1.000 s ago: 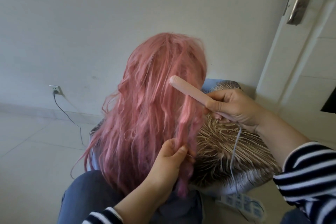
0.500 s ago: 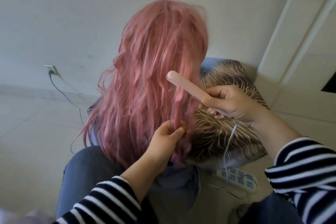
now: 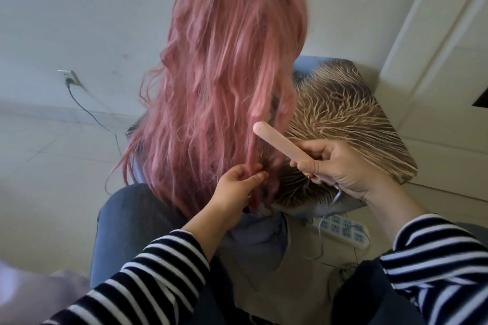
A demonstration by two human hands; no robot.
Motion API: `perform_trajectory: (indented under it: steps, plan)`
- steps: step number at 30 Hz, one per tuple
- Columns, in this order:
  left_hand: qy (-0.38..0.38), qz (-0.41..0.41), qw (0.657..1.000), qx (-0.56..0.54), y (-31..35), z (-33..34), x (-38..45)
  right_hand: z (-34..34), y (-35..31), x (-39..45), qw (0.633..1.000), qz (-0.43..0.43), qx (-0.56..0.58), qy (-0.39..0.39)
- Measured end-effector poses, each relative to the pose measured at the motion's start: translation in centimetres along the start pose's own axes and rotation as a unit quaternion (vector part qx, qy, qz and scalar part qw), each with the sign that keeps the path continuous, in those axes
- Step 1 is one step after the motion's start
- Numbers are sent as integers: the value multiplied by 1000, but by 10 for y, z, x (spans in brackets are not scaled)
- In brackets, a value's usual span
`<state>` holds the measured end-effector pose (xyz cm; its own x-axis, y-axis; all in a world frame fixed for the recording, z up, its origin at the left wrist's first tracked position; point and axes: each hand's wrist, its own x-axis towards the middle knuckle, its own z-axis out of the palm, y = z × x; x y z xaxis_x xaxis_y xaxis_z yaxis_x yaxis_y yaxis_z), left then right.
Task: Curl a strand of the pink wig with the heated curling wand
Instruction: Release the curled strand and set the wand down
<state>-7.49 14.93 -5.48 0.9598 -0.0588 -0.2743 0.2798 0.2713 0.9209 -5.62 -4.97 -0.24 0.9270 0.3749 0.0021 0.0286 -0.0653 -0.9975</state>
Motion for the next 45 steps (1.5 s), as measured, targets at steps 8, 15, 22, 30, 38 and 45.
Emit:
perform_trajectory:
  steps: [8, 15, 22, 30, 38, 45]
  plan:
    - [54, -25, 998, -11, -31, -1, 2, 4, 26, -15, 999, 23, 28, 33]
    - [104, -111, 987, 49, -47, -3, 1, 10, 29, -29, 998, 33, 14, 56]
    - [46, -151, 974, 165, -32, 20, -16, 6, 21, -38, 995, 18, 35, 88]
    - [-71, -57, 989, 116, 15, 78, -45, -4, 10, -46, 989, -19, 35, 139]
    - [-139, -54, 989, 3, 41, 128, -48, -31, -7, -50, 975, -45, -17, 218]
    - [-143, 7, 988, 64, 53, 168, -19, -59, -29, -51, 961, -77, -39, 263]
